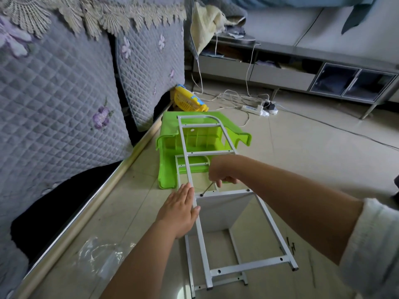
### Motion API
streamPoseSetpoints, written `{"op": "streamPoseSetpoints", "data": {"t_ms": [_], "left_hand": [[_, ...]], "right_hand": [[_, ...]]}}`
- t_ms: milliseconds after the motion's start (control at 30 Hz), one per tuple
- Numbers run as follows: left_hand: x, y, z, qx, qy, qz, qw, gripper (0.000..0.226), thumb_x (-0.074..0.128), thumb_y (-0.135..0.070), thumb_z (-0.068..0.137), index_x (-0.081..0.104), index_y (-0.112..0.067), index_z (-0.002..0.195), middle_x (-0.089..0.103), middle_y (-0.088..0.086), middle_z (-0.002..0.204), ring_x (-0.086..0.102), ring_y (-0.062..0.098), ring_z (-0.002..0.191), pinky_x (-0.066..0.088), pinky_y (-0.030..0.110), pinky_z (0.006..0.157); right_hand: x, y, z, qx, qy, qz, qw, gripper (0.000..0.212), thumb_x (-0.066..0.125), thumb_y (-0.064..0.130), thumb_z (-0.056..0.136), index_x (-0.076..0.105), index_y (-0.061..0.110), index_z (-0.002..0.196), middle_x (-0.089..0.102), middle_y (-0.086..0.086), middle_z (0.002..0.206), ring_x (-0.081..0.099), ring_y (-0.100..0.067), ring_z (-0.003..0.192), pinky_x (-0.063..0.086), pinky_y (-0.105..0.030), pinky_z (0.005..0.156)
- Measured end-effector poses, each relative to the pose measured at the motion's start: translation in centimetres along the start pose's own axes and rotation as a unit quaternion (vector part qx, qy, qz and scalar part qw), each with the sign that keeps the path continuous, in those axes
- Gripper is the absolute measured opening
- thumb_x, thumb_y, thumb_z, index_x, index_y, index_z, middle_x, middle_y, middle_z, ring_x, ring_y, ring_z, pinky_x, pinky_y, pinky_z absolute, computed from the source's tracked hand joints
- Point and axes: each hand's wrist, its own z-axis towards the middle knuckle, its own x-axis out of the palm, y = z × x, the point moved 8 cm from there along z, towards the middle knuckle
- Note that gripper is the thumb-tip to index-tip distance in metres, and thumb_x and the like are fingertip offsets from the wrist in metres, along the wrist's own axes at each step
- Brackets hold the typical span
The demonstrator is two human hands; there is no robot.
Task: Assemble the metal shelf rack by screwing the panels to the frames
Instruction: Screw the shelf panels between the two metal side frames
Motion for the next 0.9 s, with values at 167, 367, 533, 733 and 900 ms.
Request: {"op": "streamPoseSetpoints", "data": {"t_ms": [167,367,533,733,900], "left_hand": [[-0.4,-0.3,-0.3,0.001,0.029,-0.004,1.0,0.061,0.015,-0.037,0.102,-0.011,-0.008,0.148,-0.018,0.006,0.156,-0.014,0.016,0.144,-0.006,0.031,0.117],[-0.5,-0.1,-0.1,-0.002,0.018,-0.008,1.0,0.061,0.017,-0.037,0.102,-0.009,-0.007,0.148,-0.015,0.006,0.156,-0.012,0.015,0.144,-0.005,0.03,0.117],[-0.4,0.1,0.3,-0.003,-0.021,-0.018,1.0,0.061,0.02,-0.036,0.101,-0.005,-0.006,0.149,-0.01,0.007,0.157,-0.007,0.017,0.145,-0.003,0.028,0.117],[-0.1,-0.2,-0.5,0.009,-0.018,-0.03,0.999,0.06,0.018,-0.034,0.102,-0.007,-0.007,0.148,-0.012,0.008,0.157,-0.008,0.016,0.145,-0.001,0.028,0.116],[-0.6,-0.2,-0.1,0.007,-0.02,-0.014,1.0,0.06,0.019,-0.035,0.102,-0.006,-0.006,0.148,-0.01,0.009,0.157,-0.007,0.017,0.145,-0.001,0.028,0.117]], "right_hand": [[-0.5,1.8,-0.9,-0.097,-0.097,-0.237,0.962,0.028,0.051,0.018,0.092,0.059,0.002,0.114,0.06,-0.011,0.117,0.057,-0.028,0.109,0.046,-0.032,0.082],[-0.5,3.0,-2.2,-0.151,-0.14,-0.358,0.911,0.02,0.045,0.006,0.092,0.06,0.007,0.106,0.058,-0.002,0.089,0.06,-0.026,0.099,0.039,-0.027,0.059],[-0.5,3.8,-0.9,-0.104,-0.088,-0.329,0.934,0.018,0.044,0.008,0.092,0.05,0.006,0.075,0.039,0.002,0.063,0.049,-0.02,0.072,0.036,-0.023,0.051],[2.2,-2.8,1.4,0.097,0.163,0.217,0.958,0.03,0.034,0.011,0.099,0.055,-0.009,0.094,0.033,0.0,0.024,0.019,-0.006,0.016,0.018,-0.008,0.027],[2.4,-3.2,1.4,0.102,0.119,0.209,0.965,0.033,0.035,0.015,0.099,0.048,0.0,0.074,0.028,-0.001,0.037,0.023,-0.009,0.022,0.019,-0.006,0.028]]}}
